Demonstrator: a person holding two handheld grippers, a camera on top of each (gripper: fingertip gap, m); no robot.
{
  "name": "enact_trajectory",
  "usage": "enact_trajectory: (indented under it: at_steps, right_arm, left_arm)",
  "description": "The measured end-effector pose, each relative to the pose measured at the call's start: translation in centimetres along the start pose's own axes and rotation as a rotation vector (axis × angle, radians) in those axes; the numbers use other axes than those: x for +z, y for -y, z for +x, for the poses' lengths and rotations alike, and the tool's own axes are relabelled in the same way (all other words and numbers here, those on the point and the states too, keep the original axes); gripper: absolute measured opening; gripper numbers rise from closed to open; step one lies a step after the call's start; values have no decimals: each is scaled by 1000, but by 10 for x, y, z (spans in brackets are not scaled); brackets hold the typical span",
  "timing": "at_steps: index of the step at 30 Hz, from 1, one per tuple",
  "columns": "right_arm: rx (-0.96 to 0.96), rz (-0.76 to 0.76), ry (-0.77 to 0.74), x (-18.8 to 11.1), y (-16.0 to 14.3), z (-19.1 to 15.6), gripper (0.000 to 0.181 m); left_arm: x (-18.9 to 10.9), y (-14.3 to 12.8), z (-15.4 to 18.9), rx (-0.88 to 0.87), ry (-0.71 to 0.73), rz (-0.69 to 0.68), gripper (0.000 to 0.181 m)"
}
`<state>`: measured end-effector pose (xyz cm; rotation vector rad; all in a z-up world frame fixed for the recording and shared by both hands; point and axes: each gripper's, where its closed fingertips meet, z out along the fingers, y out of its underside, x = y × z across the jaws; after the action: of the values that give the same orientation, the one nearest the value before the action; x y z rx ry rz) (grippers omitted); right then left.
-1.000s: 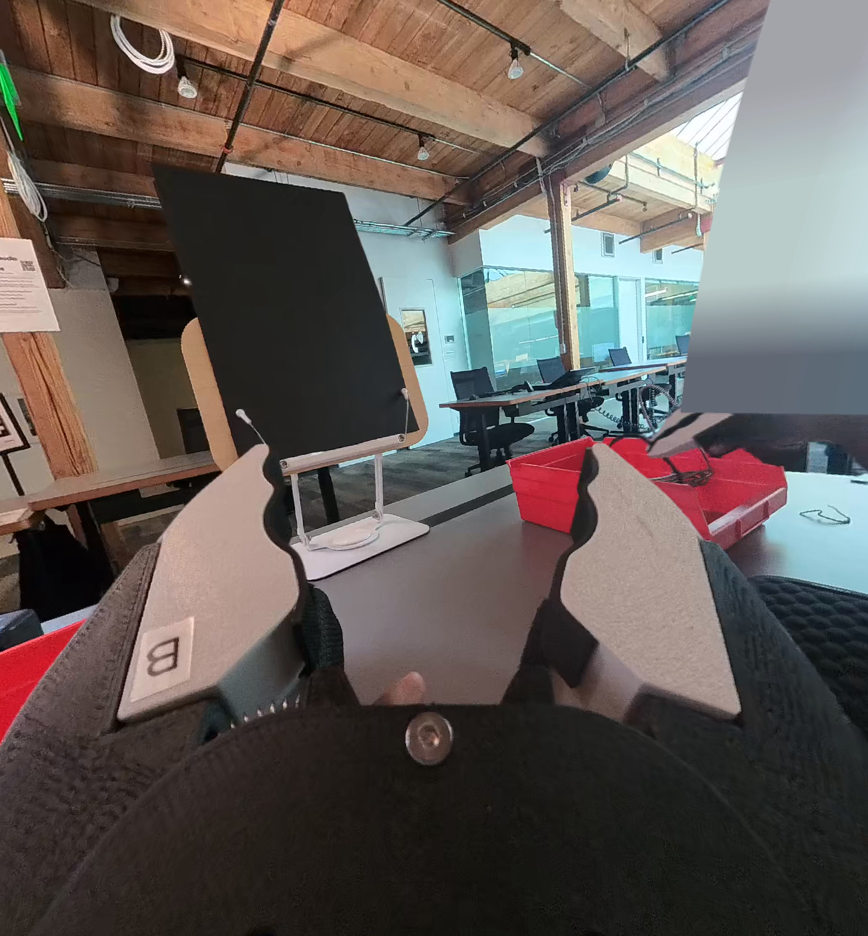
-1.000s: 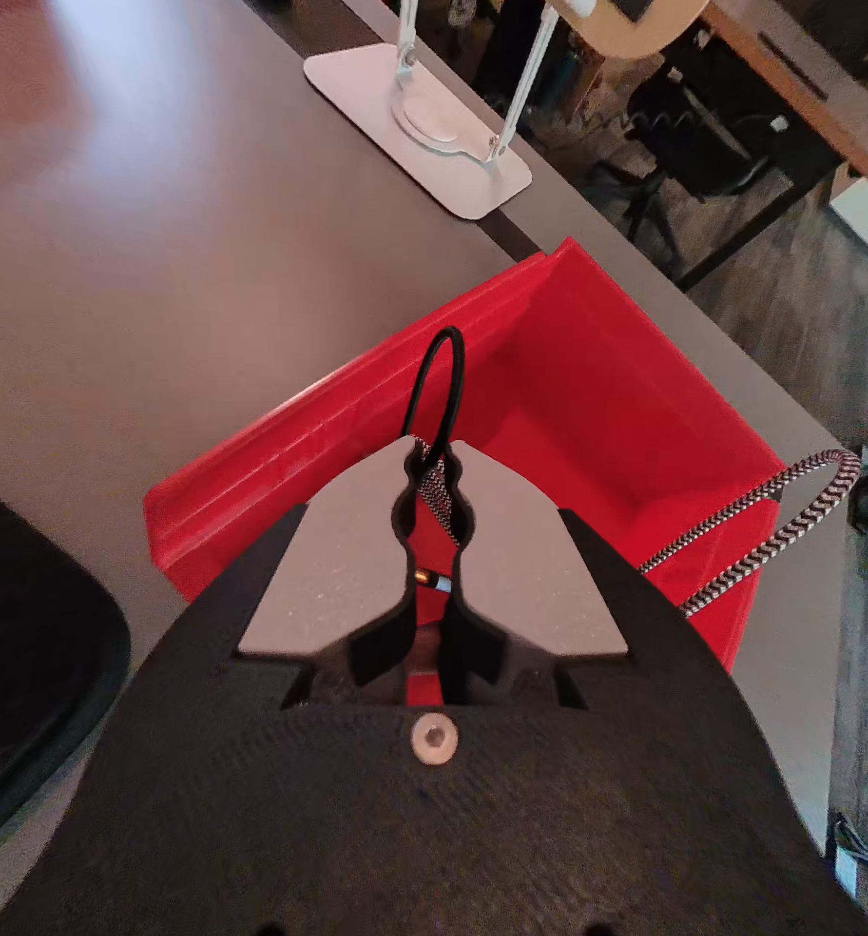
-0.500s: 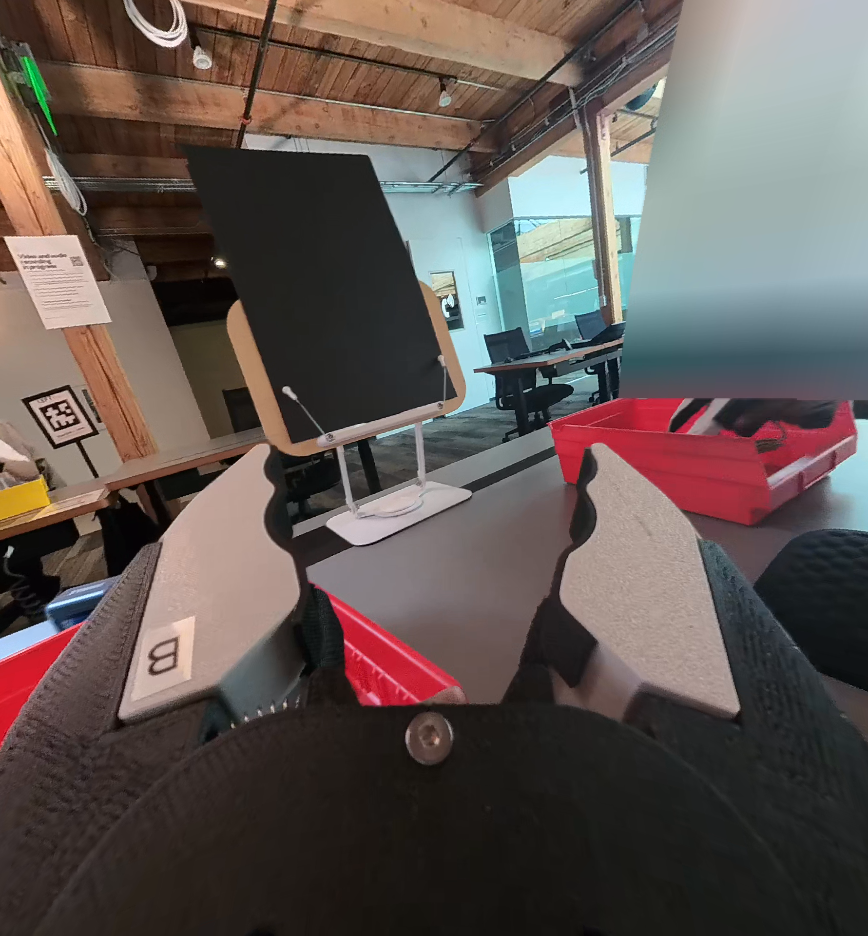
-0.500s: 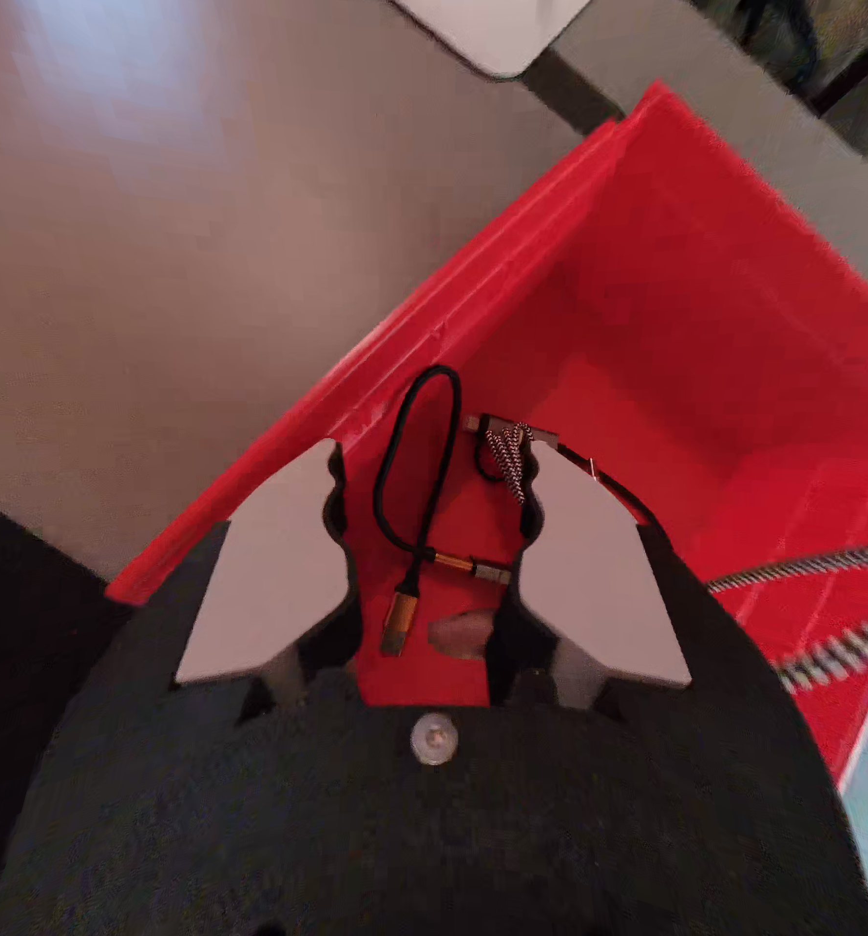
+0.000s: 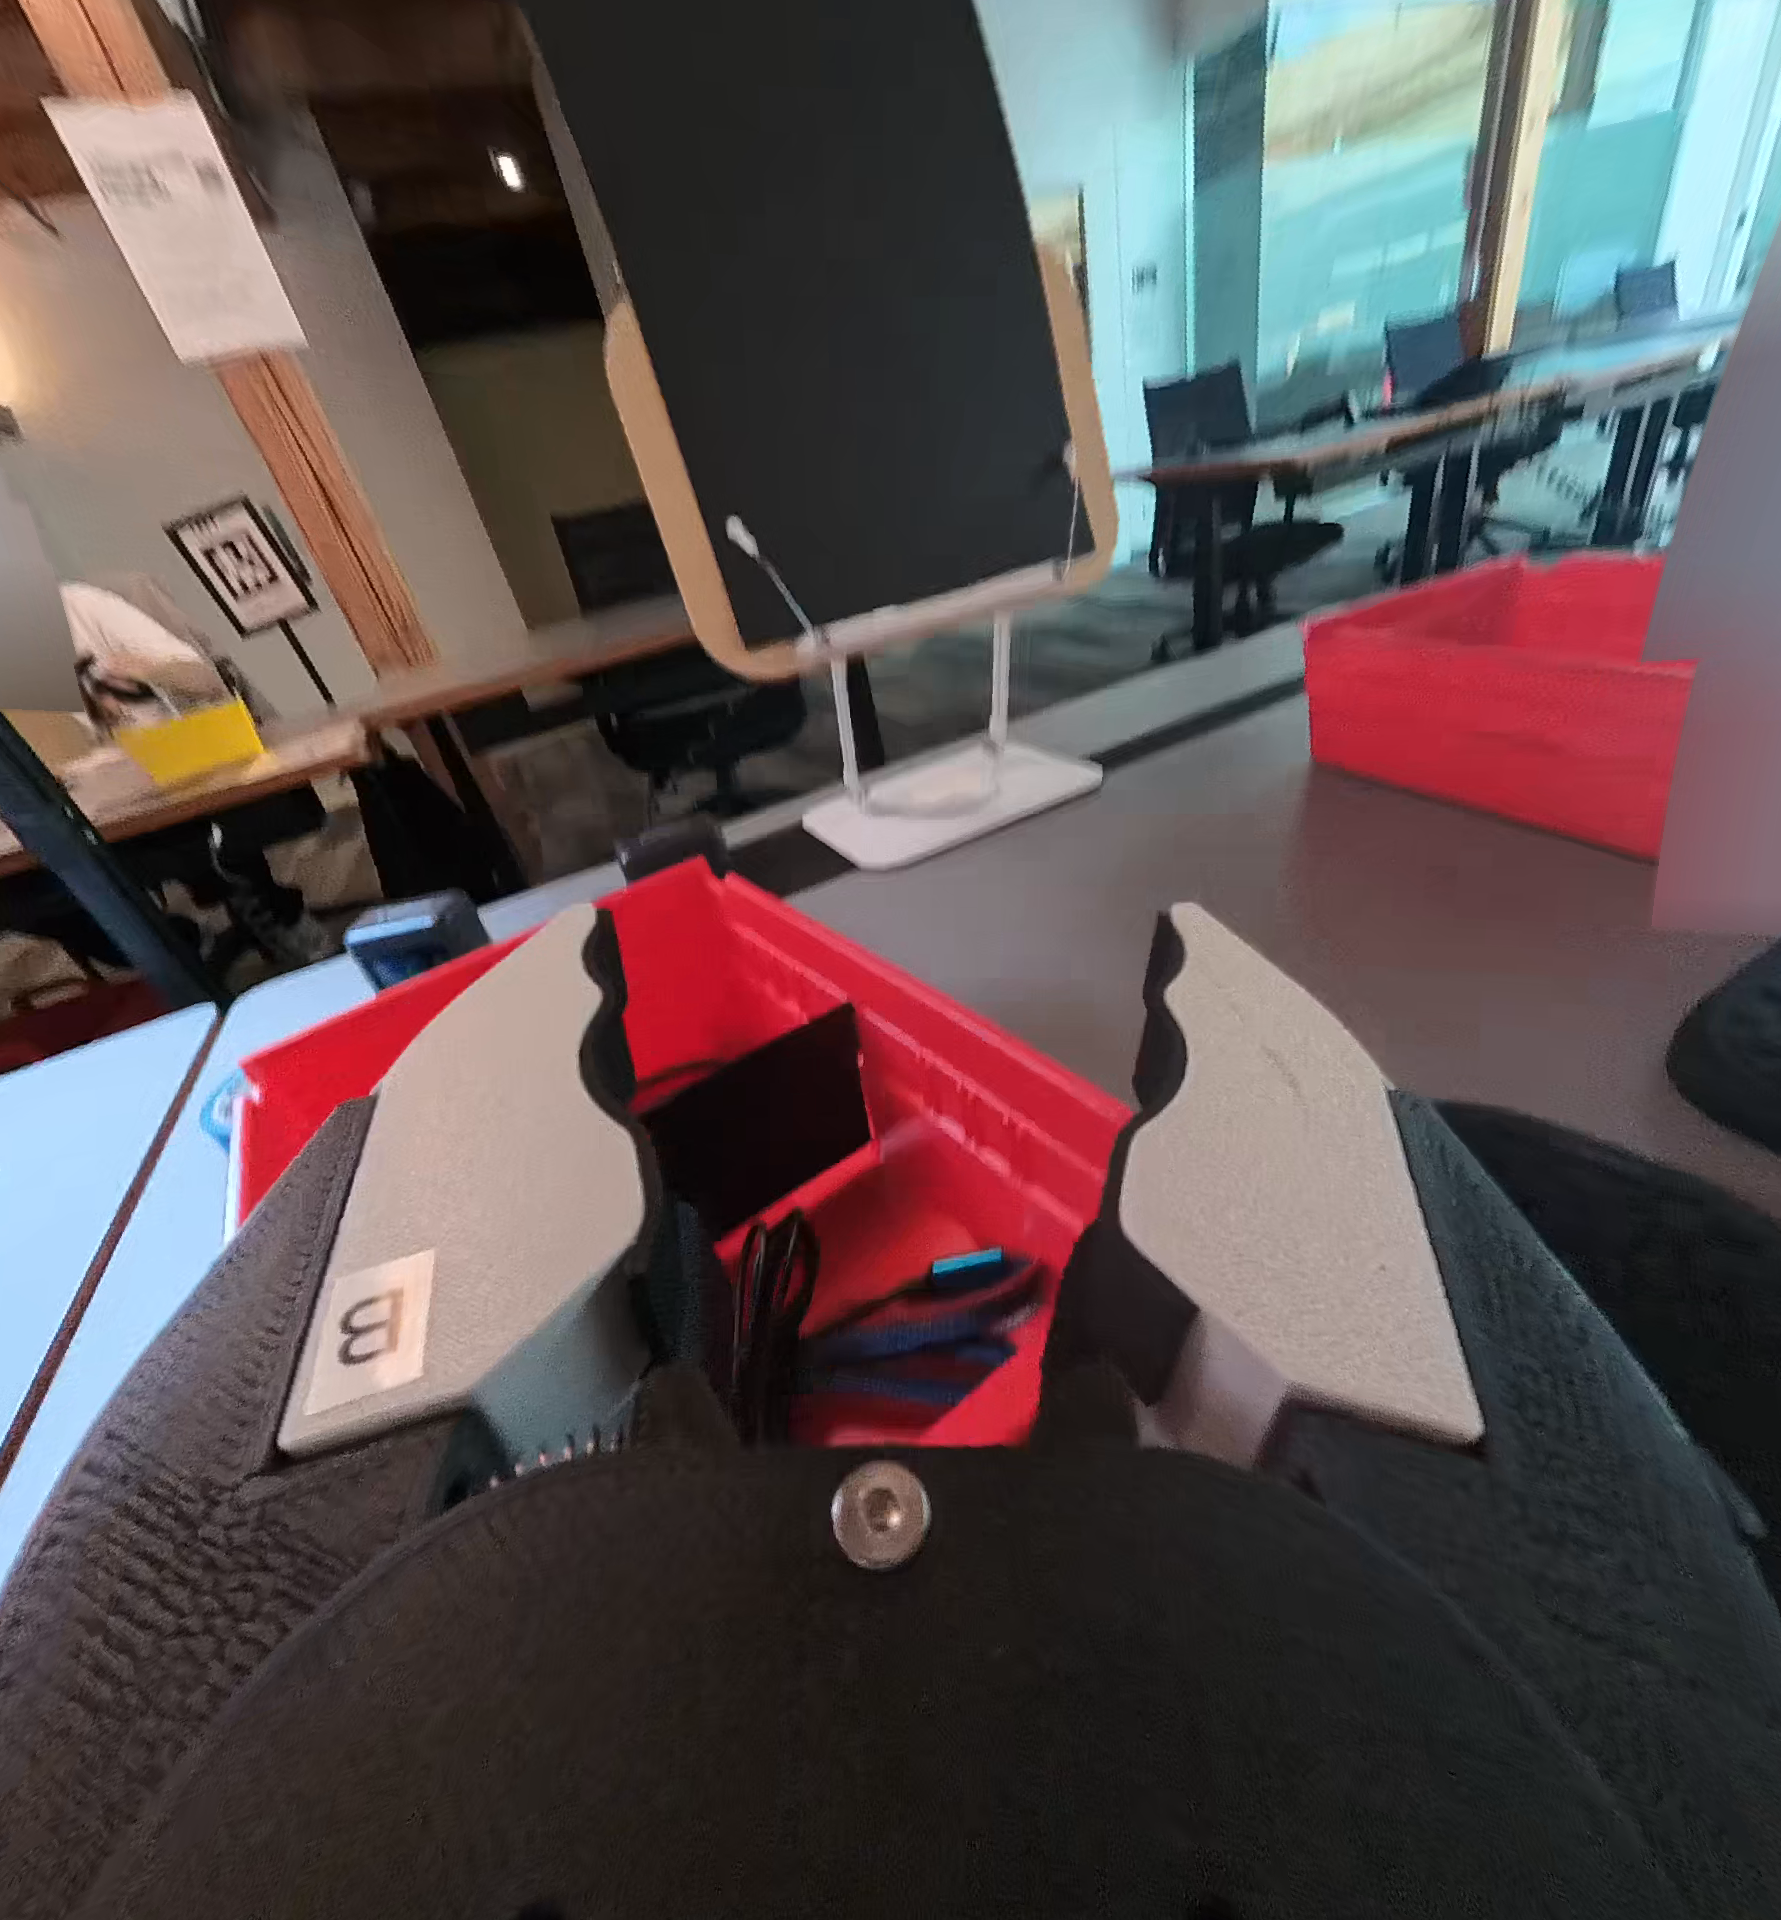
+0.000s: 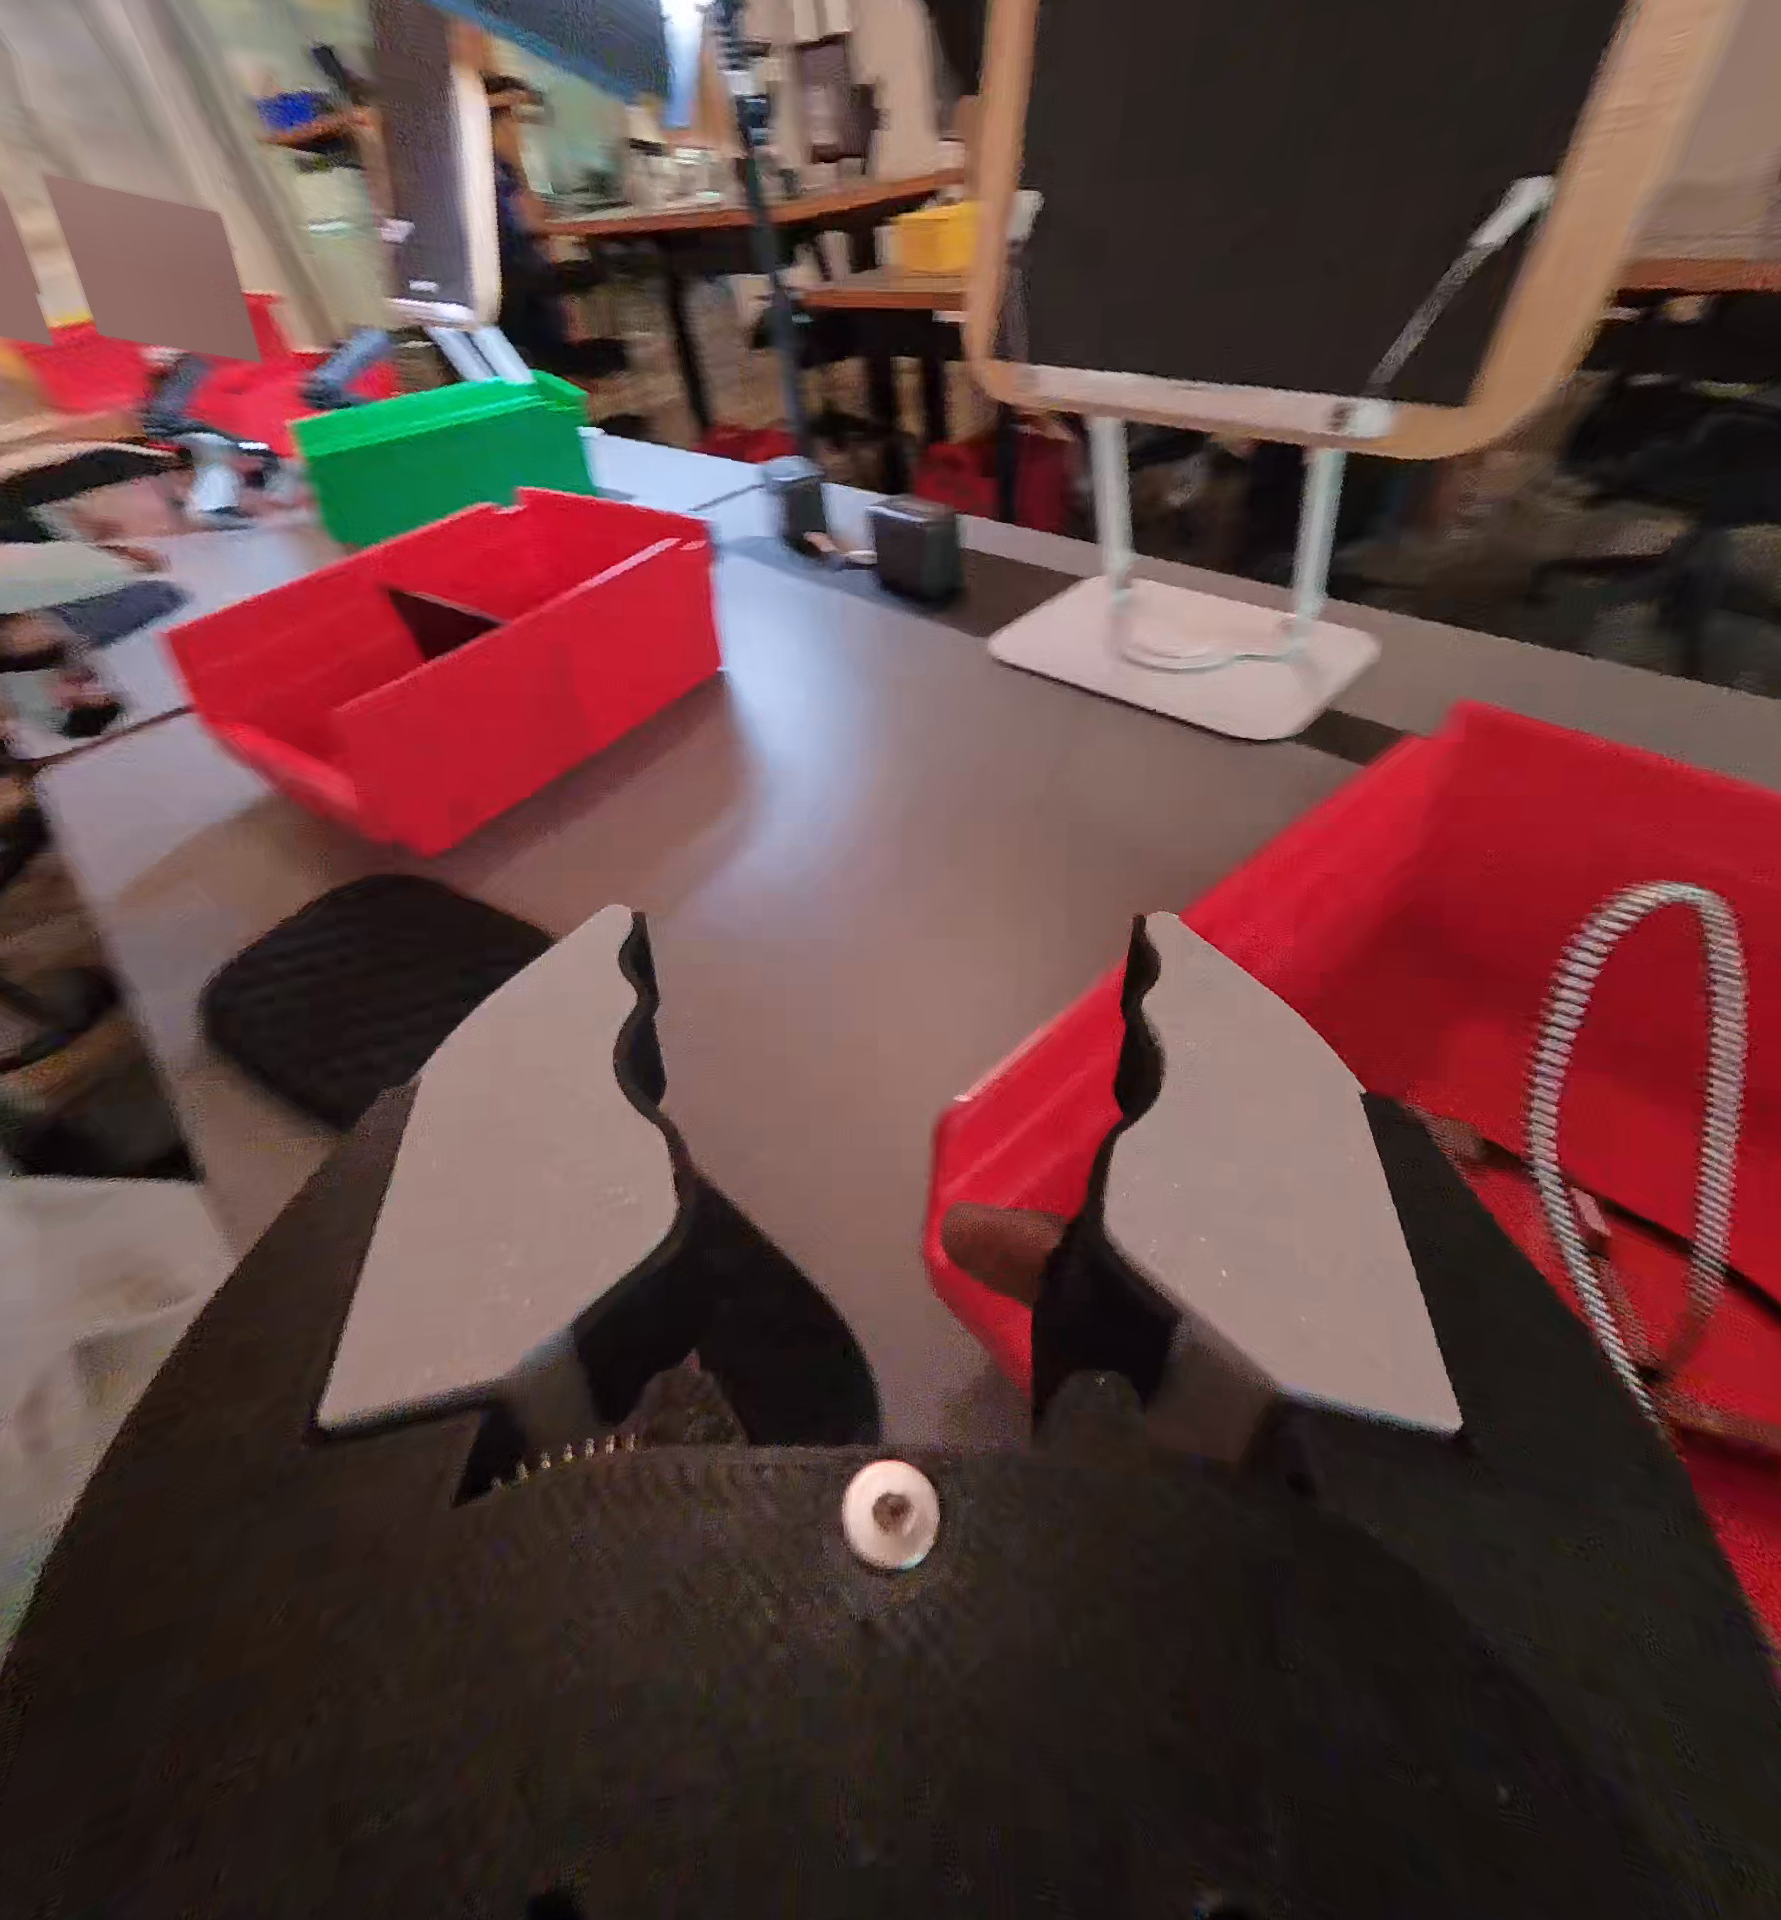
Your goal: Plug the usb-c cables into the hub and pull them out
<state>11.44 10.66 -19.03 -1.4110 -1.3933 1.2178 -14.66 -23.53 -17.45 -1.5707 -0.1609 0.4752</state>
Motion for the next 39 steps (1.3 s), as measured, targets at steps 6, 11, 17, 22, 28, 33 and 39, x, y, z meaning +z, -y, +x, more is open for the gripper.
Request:
enact_trajectory:
  at_steps: [6,11,17,22,28,33,39]
  right_arm:
    - [-24,174,395,3,17,-79,79]
    - [-55,211,522,20,-1,-126,77]
    - [-37,198,619,31,-25,-148,71]
    - [-40,165,497,33,-28,-125,67]
    - [-39,169,410,29,-31,-105,63]
    - [-88,145,349,31,-37,-98,64]
    - [-147,95,329,35,-48,-99,64]
  left_arm:
    - [19,-25,-23,72,-135,-360,73]
    - [88,-45,-52,403,-364,-569,56]
    - [154,-136,-82,838,-639,-818,37]
    - [176,-182,-96,872,-728,-984,40]
    - [182,-213,-103,926,-739,-1086,22]
    - [173,-209,-113,906,-646,-1147,4]
    - [148,-131,-137,865,-412,-988,3]
